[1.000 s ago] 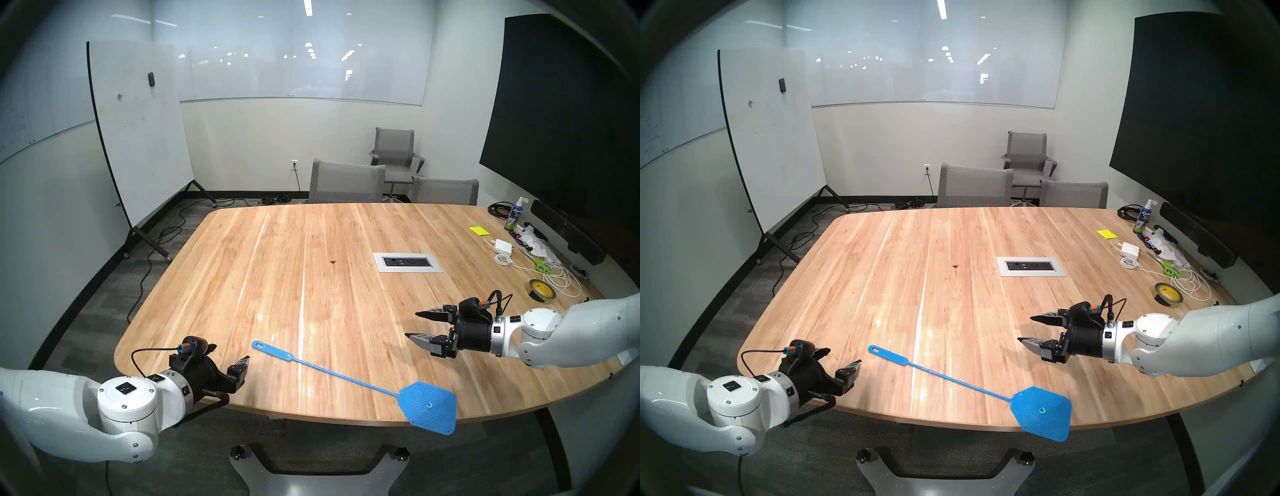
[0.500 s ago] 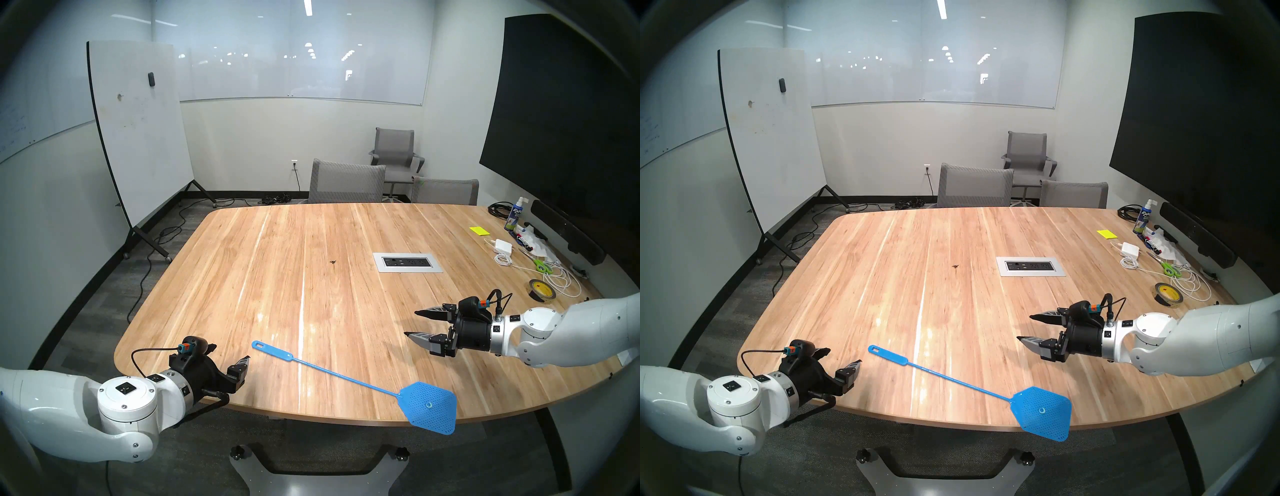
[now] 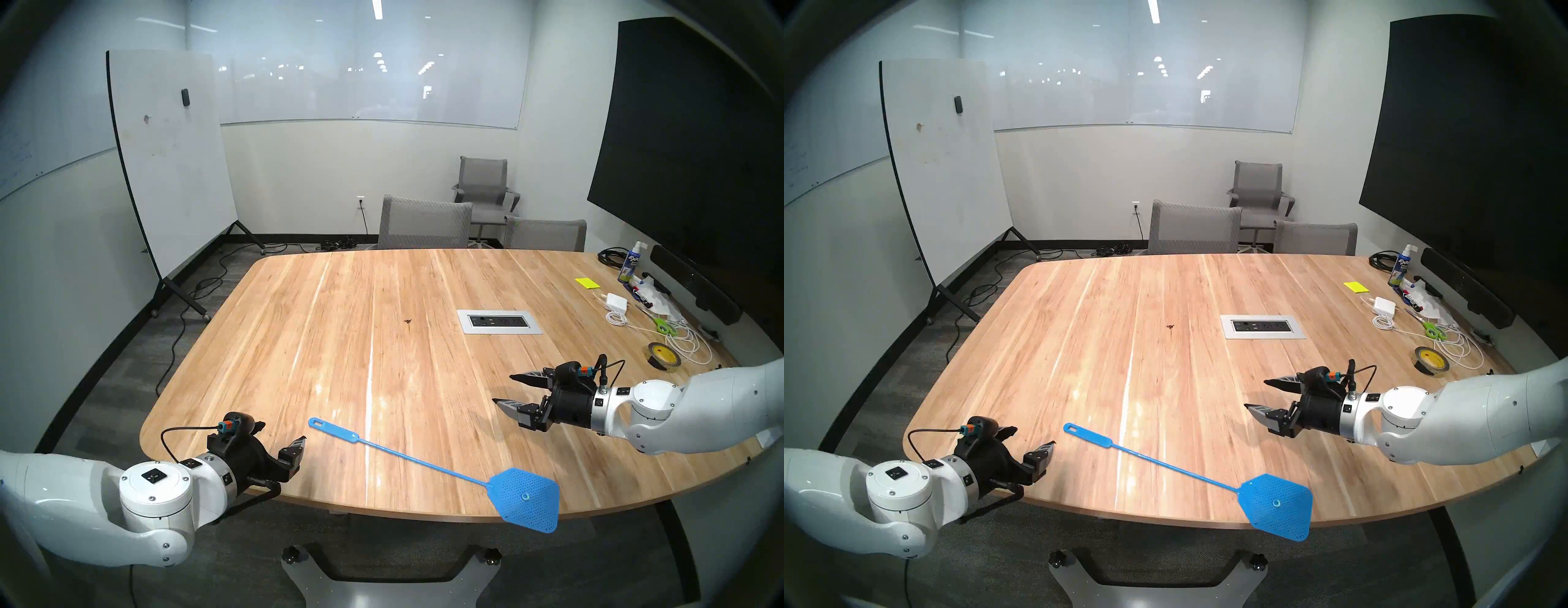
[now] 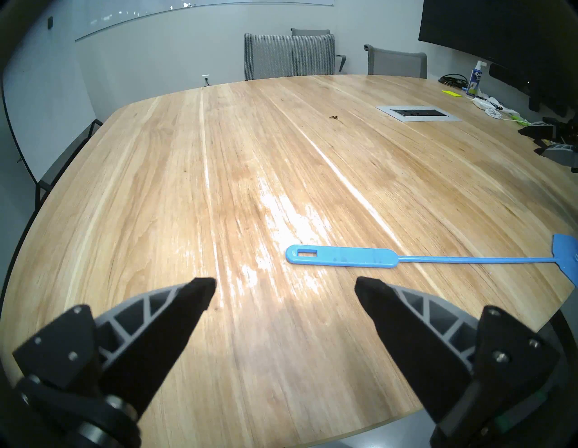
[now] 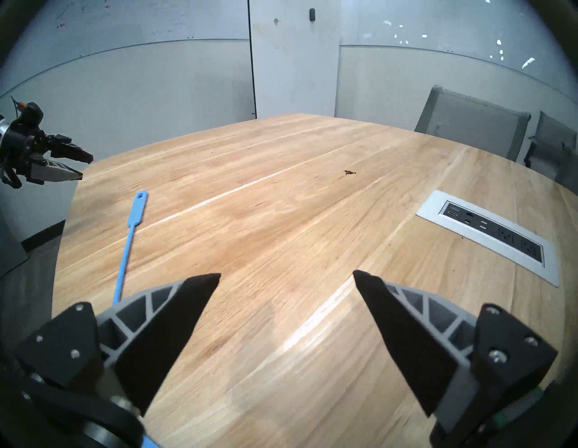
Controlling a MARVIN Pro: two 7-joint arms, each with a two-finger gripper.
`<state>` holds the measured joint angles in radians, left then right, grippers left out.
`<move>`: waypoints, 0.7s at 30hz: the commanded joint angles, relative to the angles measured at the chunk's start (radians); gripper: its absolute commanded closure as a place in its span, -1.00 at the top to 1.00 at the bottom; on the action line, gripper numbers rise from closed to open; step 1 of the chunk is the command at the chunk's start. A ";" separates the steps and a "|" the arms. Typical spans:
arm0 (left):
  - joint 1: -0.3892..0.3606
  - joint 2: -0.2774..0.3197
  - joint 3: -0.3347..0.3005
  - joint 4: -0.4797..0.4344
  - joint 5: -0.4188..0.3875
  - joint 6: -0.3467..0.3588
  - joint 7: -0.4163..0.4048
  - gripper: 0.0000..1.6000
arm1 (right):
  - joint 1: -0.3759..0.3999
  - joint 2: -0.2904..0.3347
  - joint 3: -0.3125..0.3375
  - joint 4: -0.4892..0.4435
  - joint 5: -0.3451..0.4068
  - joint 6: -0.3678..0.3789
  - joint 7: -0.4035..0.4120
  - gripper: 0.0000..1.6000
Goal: Swat a bug on table
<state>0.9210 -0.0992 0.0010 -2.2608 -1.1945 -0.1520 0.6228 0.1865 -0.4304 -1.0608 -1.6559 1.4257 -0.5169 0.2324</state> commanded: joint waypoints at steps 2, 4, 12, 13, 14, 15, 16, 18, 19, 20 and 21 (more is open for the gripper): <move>-0.005 -0.001 -0.006 -0.005 -0.001 -0.002 0.002 1.00 | 0.002 0.001 0.012 -0.004 0.009 -0.010 -0.032 1.00; -0.005 -0.001 -0.006 -0.005 -0.001 -0.002 0.002 1.00 | 0.003 0.000 0.012 -0.004 0.009 -0.011 -0.033 1.00; -0.006 -0.001 -0.005 -0.005 -0.001 -0.002 0.002 1.00 | 0.004 0.000 0.010 -0.005 0.009 -0.011 -0.036 1.00; -0.006 -0.001 -0.005 -0.005 -0.001 -0.002 0.002 1.00 | 0.004 0.000 0.010 -0.005 0.009 -0.011 -0.036 1.00; -0.006 -0.001 -0.005 -0.005 -0.001 -0.002 0.002 1.00 | 0.004 0.000 0.010 -0.005 0.009 -0.011 -0.036 1.00; -0.006 -0.001 -0.005 -0.005 -0.001 -0.002 0.002 1.00 | 0.004 0.000 0.010 -0.005 0.009 -0.011 -0.036 1.00; -0.012 -0.005 -0.011 -0.002 -0.010 0.006 0.000 1.00 | 0.004 0.000 0.010 -0.005 0.009 -0.011 -0.036 1.00; -0.016 -0.008 -0.014 0.000 -0.012 0.013 -0.002 1.00 | 0.004 0.000 0.010 -0.005 0.009 -0.011 -0.037 1.00; -0.016 -0.008 -0.014 0.000 -0.012 0.013 -0.002 1.00 | 0.004 0.000 0.010 -0.005 0.009 -0.011 -0.037 1.00; -0.023 -0.006 -0.018 0.002 -0.009 0.021 -0.020 1.00 | 0.004 -0.001 0.009 -0.005 0.009 -0.011 -0.037 1.00; -0.023 -0.006 -0.018 0.002 -0.009 0.021 -0.020 1.00 | 0.004 -0.001 0.009 -0.005 0.009 -0.011 -0.037 1.00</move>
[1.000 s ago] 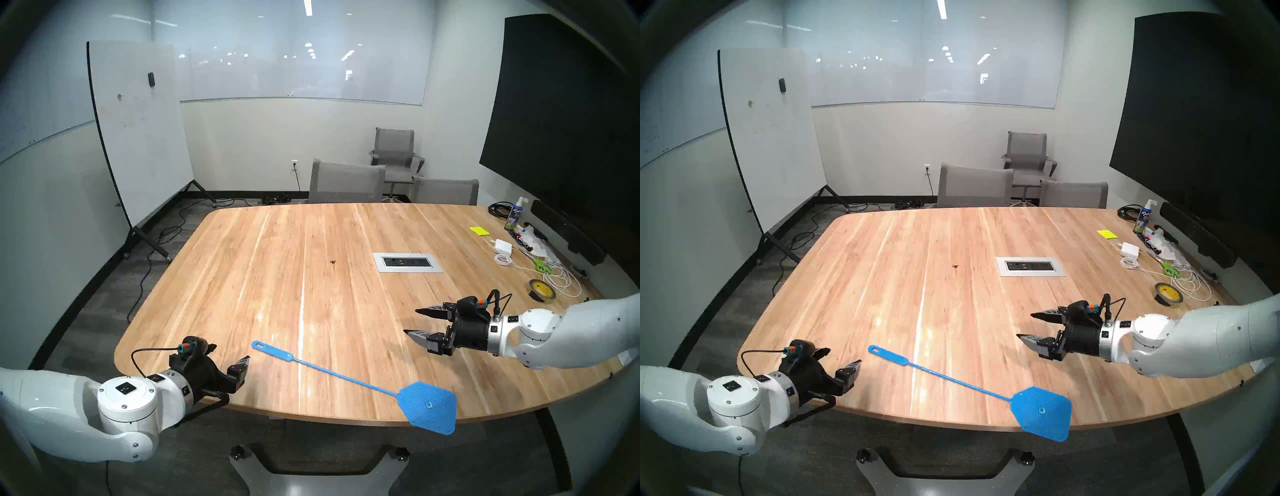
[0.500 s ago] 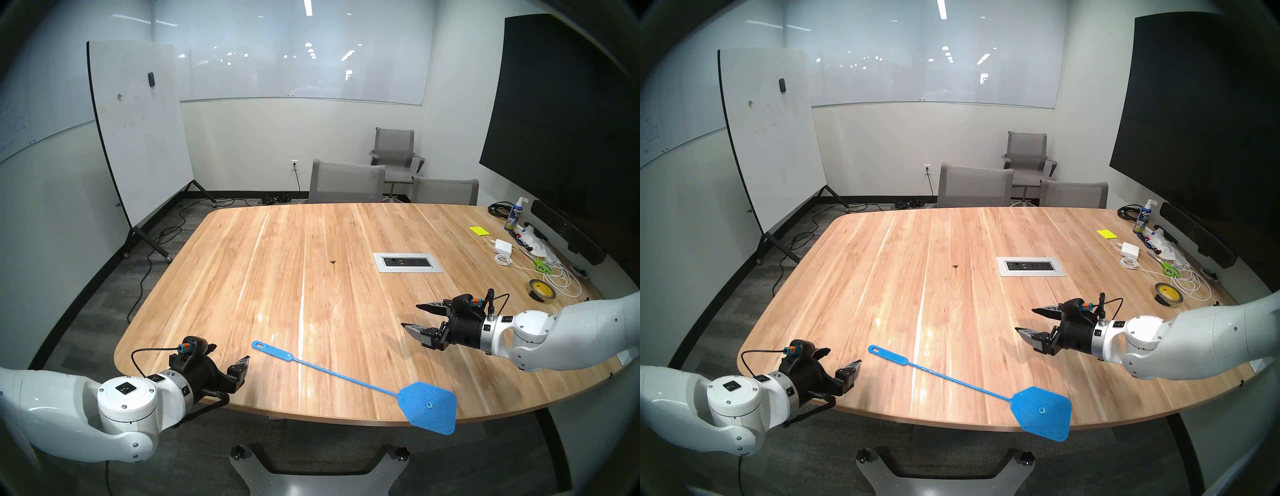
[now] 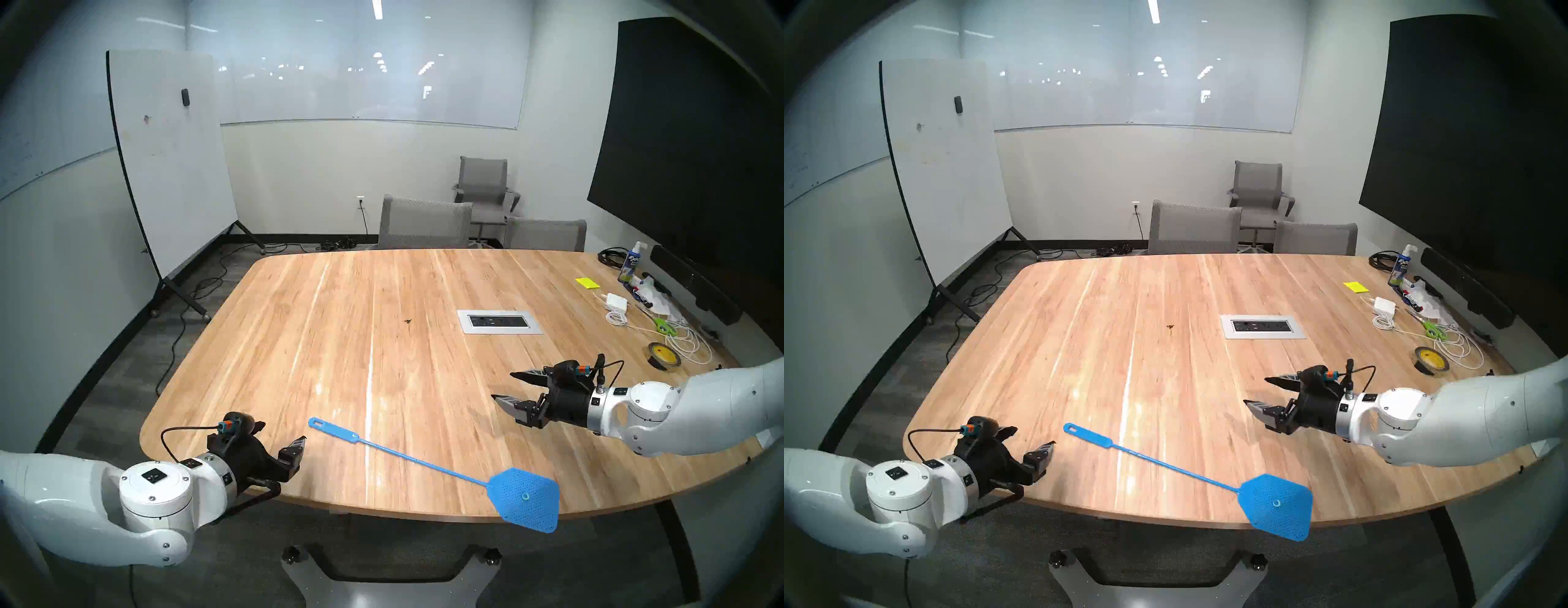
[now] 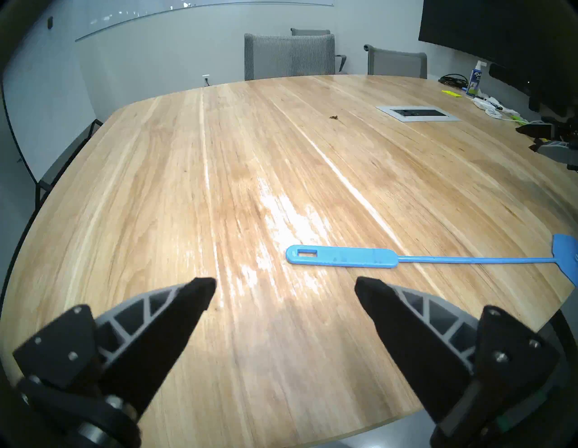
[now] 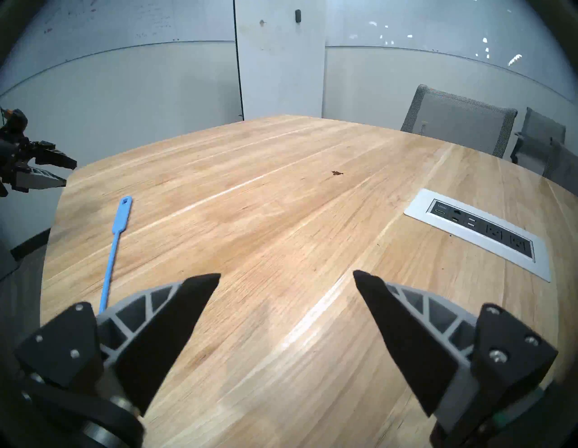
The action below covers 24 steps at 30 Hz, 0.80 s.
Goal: Swat a bug on table
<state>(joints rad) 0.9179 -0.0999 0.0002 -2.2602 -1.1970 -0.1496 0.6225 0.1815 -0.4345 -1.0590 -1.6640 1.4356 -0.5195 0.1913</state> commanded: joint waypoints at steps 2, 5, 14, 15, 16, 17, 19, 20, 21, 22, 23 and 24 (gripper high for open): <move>-0.031 -0.001 -0.026 -0.002 -0.011 0.034 -0.046 1.00 | 0.009 0.004 0.008 0.003 -0.001 -0.009 0.004 1.00; -0.039 -0.001 -0.032 0.001 -0.012 0.049 -0.068 1.00 | 0.009 0.003 0.008 0.003 -0.001 -0.009 0.004 1.00; -0.095 -0.001 -0.084 0.042 0.017 0.121 -0.218 1.00 | 0.009 0.003 0.007 0.003 -0.001 -0.008 0.003 1.00; -0.095 -0.001 -0.084 0.042 0.017 0.121 -0.218 1.00 | 0.009 0.003 0.007 0.003 -0.001 -0.008 0.003 1.00; -0.106 -0.001 -0.096 0.050 0.029 0.144 -0.246 1.00 | 0.009 0.003 0.007 0.003 -0.001 -0.008 0.003 1.00; -0.111 -0.001 -0.101 0.053 0.032 0.154 -0.259 1.00 | 0.009 0.003 0.008 0.003 -0.001 -0.008 0.003 1.00; -0.120 -0.001 -0.110 0.061 0.053 0.184 -0.298 1.00 | 0.009 0.003 0.008 0.003 -0.001 -0.008 0.003 1.00; -0.125 -0.001 -0.113 0.062 0.065 0.200 -0.314 1.00 | 0.009 0.003 0.008 0.003 -0.001 -0.008 0.003 1.00; -0.129 -0.001 -0.117 0.064 0.069 0.213 -0.331 1.00 | 0.009 0.003 0.008 0.003 -0.001 -0.008 0.004 1.00; -0.134 -0.001 -0.120 0.065 0.082 0.229 -0.350 1.00 | 0.009 0.003 0.008 0.003 -0.001 -0.008 0.004 1.00; -0.134 -0.001 -0.120 0.065 0.082 0.229 -0.350 1.00 | 0.009 0.003 0.008 0.003 -0.001 -0.008 0.004 1.00; -0.138 -0.003 -0.124 0.068 0.087 0.241 -0.364 1.00 | 0.009 0.003 0.008 0.003 -0.001 -0.008 0.004 1.00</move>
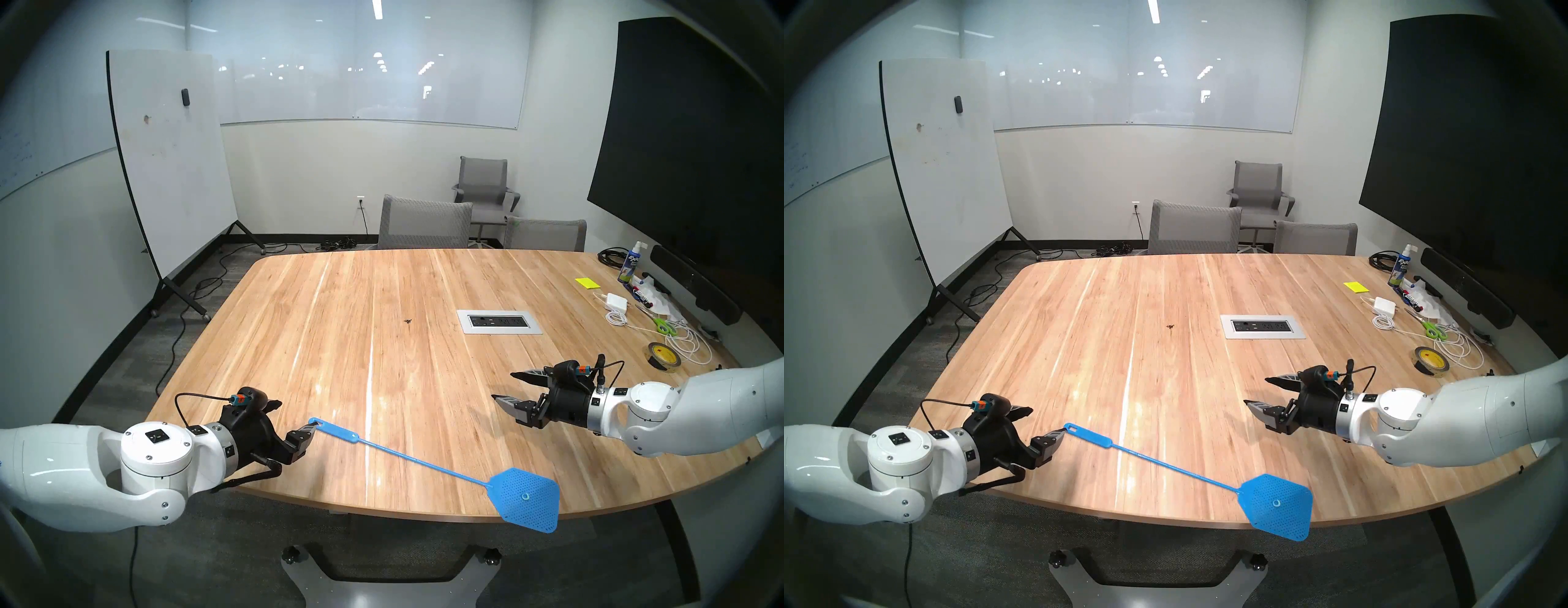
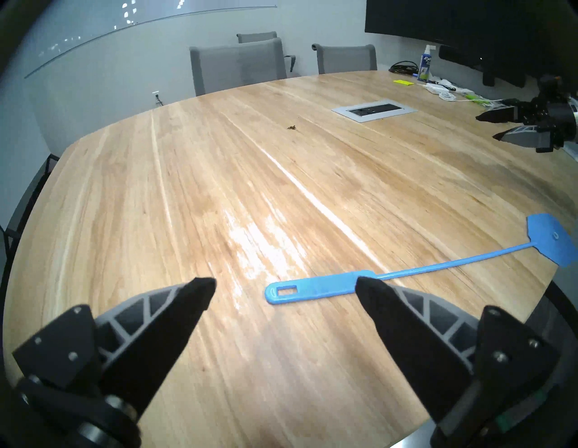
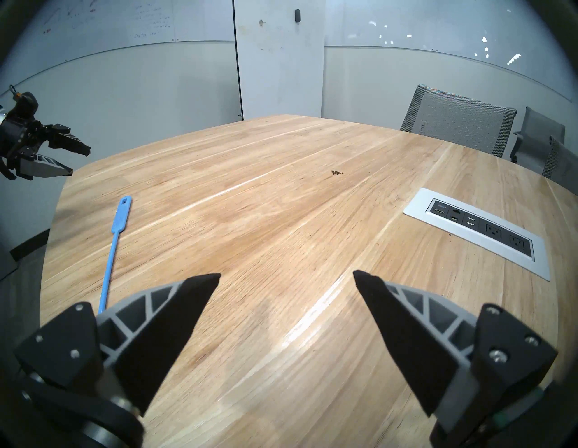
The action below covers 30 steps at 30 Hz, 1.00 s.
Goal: Swat a bug on table
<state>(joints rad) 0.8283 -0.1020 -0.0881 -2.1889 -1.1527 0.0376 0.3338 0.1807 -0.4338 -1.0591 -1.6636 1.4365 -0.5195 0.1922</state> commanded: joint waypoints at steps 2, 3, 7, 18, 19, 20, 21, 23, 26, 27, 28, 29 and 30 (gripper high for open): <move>-0.059 -0.015 -0.044 0.006 0.062 0.088 -0.103 1.00 | 0.010 0.003 0.008 0.003 -0.002 -0.008 0.003 1.00; -0.065 -0.025 -0.048 0.009 0.075 0.108 -0.114 1.00 | 0.010 0.003 0.008 0.003 -0.002 -0.008 0.003 1.00; -0.089 -0.062 -0.067 0.021 0.107 0.181 -0.157 1.00 | 0.010 0.003 0.008 0.002 -0.002 -0.007 0.003 1.00; -0.121 -0.204 -0.077 0.064 0.183 0.350 -0.178 1.00 | 0.010 0.003 0.008 0.003 -0.002 -0.008 0.003 1.00; -0.121 -0.204 -0.077 0.064 0.183 0.350 -0.178 1.00 | 0.010 0.003 0.008 0.003 -0.002 -0.008 0.003 1.00; -0.121 -0.216 -0.077 0.071 0.184 0.361 -0.179 1.00 | 0.010 0.003 0.008 0.003 -0.002 -0.008 0.003 1.00; -0.123 -0.223 -0.077 0.078 0.179 0.369 -0.189 1.00 | 0.010 0.003 0.008 0.003 -0.002 -0.008 0.003 1.00; -0.126 -0.235 -0.077 0.090 0.174 0.381 -0.207 1.00 | 0.010 0.003 0.008 0.003 -0.002 -0.008 0.003 1.00; -0.128 -0.245 -0.072 0.093 0.184 0.404 -0.225 1.00 | 0.010 0.003 0.008 0.003 -0.002 -0.008 0.003 1.00; -0.128 -0.252 -0.067 0.097 0.193 0.418 -0.233 1.00 | 0.010 0.003 0.008 0.003 -0.002 -0.008 0.004 1.00; -0.126 -0.259 -0.063 0.105 0.199 0.422 -0.235 1.00 | 0.010 0.003 0.008 0.003 -0.002 -0.008 0.004 1.00; -0.125 -0.269 -0.057 0.116 0.207 0.433 -0.241 1.00 | 0.010 0.003 0.008 0.003 -0.002 -0.008 0.004 1.00; -0.122 -0.276 -0.053 0.125 0.213 0.434 -0.243 1.00 | 0.010 0.003 0.008 0.003 -0.002 -0.008 0.004 1.00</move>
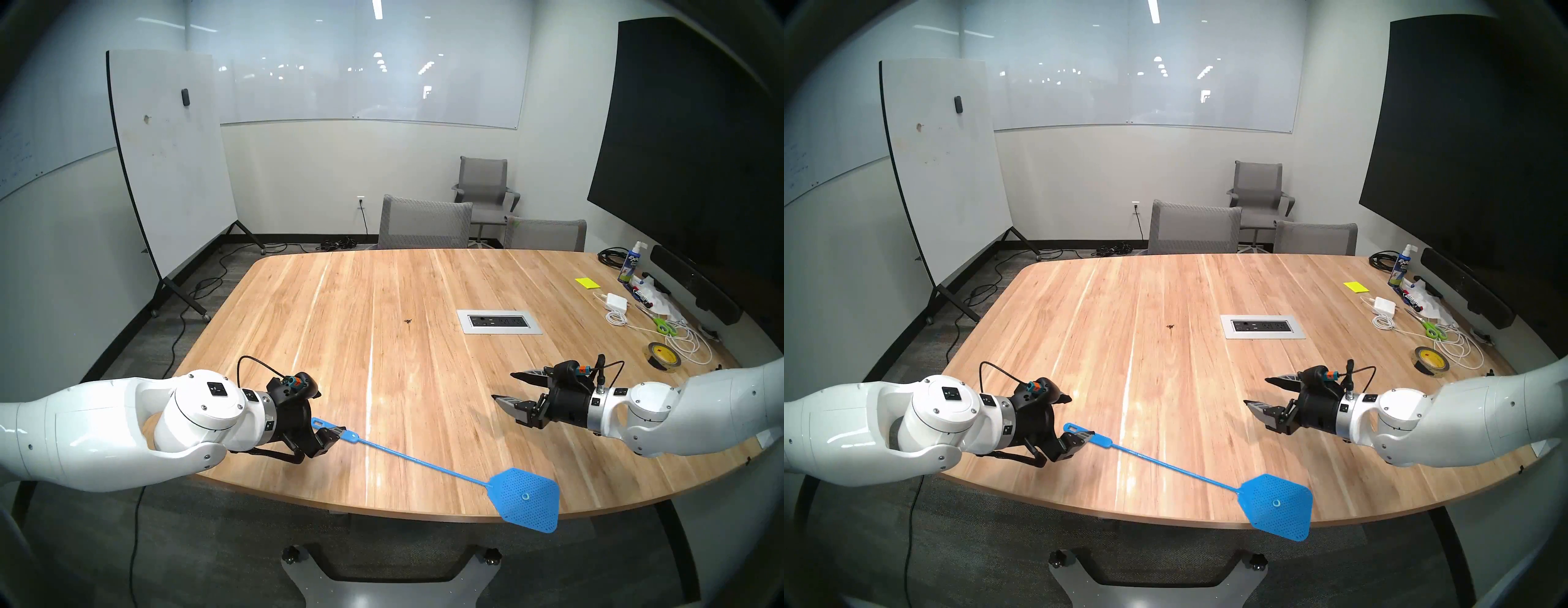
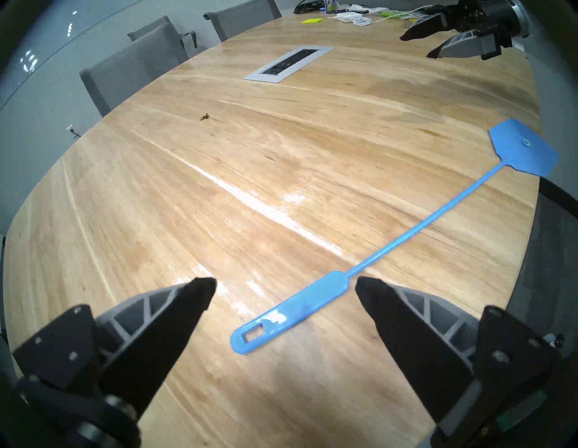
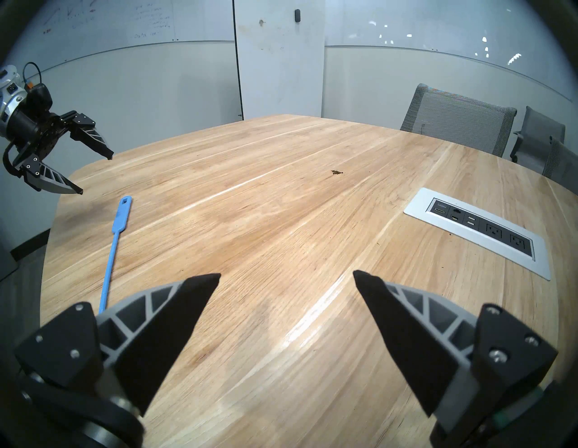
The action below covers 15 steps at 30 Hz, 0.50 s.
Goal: Swat a bug on table
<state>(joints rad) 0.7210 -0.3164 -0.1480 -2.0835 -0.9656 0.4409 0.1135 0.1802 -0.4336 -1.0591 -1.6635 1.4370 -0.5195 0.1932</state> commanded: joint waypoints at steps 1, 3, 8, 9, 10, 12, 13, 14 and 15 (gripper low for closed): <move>-0.011 -0.070 0.011 0.031 0.030 0.031 -0.027 1.00 | 0.010 0.003 0.008 0.003 -0.002 -0.008 0.003 1.00; -0.007 -0.084 0.016 0.052 0.033 0.024 -0.038 1.00 | 0.010 0.003 0.008 0.003 -0.002 -0.008 0.003 1.00; -0.007 -0.105 0.025 0.088 0.041 0.007 -0.072 1.00 | 0.010 0.003 0.008 0.003 -0.002 -0.009 0.003 1.00; -0.007 -0.110 0.026 0.098 0.042 0.000 -0.083 1.00 | 0.010 0.003 0.008 0.003 -0.002 -0.009 0.003 1.00; -0.006 -0.114 0.027 0.106 0.043 -0.004 -0.087 1.00 | 0.010 0.003 0.008 0.003 -0.002 -0.009 0.003 1.00; -0.005 -0.121 0.029 0.122 0.044 -0.014 -0.099 1.00 | 0.010 0.003 0.008 0.003 -0.002 -0.009 0.003 1.00; -0.006 -0.123 0.029 0.130 0.043 -0.019 -0.107 1.00 | 0.010 0.003 0.008 0.003 -0.002 -0.009 0.003 1.00; -0.007 -0.126 0.030 0.139 0.045 -0.024 -0.115 1.00 | 0.010 0.003 0.008 0.003 -0.003 -0.009 0.003 1.00; -0.007 -0.128 0.030 0.149 0.046 -0.027 -0.122 1.00 | 0.010 0.003 0.008 0.003 -0.003 -0.009 0.003 1.00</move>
<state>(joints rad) 0.7211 -0.4055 -0.1119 -1.9704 -0.9217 0.4512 0.0319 0.1798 -0.4334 -1.0591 -1.6632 1.4370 -0.5197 0.1936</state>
